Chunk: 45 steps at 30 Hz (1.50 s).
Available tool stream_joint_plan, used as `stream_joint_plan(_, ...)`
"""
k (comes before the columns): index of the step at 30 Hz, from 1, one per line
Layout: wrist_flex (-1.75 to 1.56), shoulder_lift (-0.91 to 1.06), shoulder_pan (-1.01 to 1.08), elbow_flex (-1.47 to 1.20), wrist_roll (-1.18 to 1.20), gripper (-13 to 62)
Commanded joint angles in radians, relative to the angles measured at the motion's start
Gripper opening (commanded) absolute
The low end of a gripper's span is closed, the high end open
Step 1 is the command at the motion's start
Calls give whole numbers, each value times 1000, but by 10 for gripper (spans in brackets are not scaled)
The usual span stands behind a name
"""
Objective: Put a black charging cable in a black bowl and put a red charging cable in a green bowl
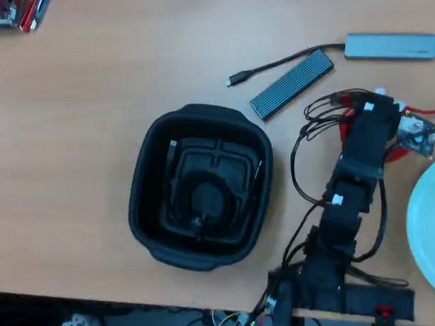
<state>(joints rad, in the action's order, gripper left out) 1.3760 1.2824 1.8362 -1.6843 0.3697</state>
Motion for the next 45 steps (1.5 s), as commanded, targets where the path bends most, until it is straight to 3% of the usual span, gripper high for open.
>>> stream_joint_plan(1,18,80,0,3,69,-66)
stream_joint_plan(9,-98,468,-8,69,78,-67)
stream_joint_plan(20,-135,735,6,57,78,-67)
stream_joint_plan(32,-133,834,207,54,14,-67)
stream_joint_plan(45,-163,830,680,32,-2,-67)
